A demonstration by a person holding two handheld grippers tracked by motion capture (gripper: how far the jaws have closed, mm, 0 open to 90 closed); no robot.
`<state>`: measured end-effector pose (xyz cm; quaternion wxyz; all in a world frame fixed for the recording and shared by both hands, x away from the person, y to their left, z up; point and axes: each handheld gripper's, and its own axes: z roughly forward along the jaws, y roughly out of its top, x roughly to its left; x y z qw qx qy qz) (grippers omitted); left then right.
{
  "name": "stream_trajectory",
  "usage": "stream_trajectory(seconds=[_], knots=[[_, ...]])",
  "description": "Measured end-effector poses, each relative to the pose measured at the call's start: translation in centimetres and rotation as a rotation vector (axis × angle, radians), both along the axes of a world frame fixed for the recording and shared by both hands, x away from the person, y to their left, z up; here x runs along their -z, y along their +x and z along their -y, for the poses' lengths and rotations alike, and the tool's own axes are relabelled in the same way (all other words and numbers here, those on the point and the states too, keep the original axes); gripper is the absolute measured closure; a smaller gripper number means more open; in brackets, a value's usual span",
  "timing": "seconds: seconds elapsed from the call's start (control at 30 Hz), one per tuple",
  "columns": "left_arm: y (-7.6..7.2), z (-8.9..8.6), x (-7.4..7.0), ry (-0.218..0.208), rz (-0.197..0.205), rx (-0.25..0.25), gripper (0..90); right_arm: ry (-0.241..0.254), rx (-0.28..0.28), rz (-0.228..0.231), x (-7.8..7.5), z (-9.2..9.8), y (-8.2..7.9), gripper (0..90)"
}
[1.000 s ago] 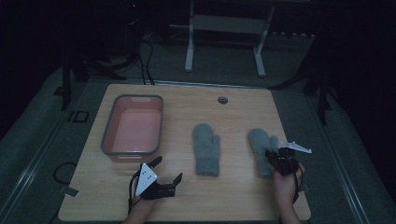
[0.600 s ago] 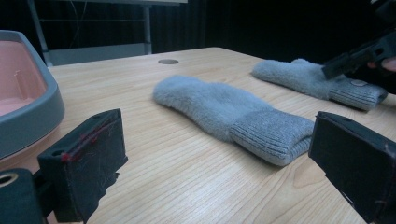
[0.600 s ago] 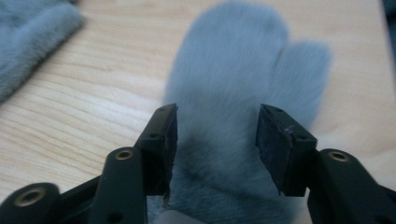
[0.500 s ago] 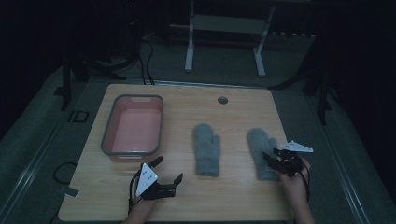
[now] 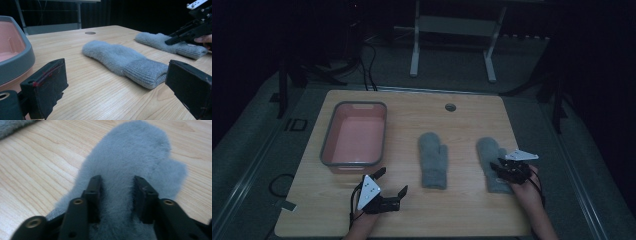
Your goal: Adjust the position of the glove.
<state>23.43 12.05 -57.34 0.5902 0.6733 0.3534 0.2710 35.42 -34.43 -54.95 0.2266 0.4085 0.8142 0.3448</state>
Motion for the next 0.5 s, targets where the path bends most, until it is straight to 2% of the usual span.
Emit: stream_trajectory(seconds=[0.03, 0.07, 0.1, 0.17, 0.2, 0.33, 0.4, 0.43, 0.5], knots=[[0.0, 0.0, 0.0, 0.001, 0.0, 0.0, 4.2, 0.002, 0.011, 0.002, 0.1, -0.1, -0.1, 69.8], [0.0, 0.0, 0.0, 0.001, 0.0, 0.0, 4.2, 0.002, 0.011, 0.002, 0.1, -0.1, -0.1, 69.8], [0.0, 0.0, 0.0, 0.002, 0.001, 0.0, 4.3, -0.003, 0.041, 0.004, 0.0, -0.5, -0.3, 78.0], [0.0, 0.0, 0.0, 0.003, -0.001, 0.0, 4.3, -0.004, 0.079, 0.005, -0.1, -0.9, -0.4, 81.6], [0.0, 0.0, 0.0, 0.003, -0.001, 0.0, 4.3, 0.001, 0.1, -0.003, -0.3, -1.1, -0.4, 82.4], [0.0, 0.0, 0.0, 0.004, -0.001, -0.002, 4.3, 0.085, 0.151, -0.017, -1.8, -1.8, -0.8, 83.1], [0.0, 0.0, 0.0, 0.004, -0.001, -0.002, 4.3, 0.095, 0.156, -0.014, -2.2, -2.2, -0.9, 83.0], [0.0, 0.0, 0.0, 0.002, -0.002, -0.004, 4.3, 0.104, 0.152, -0.037, -3.2, -3.1, -0.8, 82.7], [0.0, 0.0, 0.0, -0.001, -0.004, -0.006, 4.3, 0.117, 0.153, -0.026, -3.8, -3.8, -0.8, 82.8]])
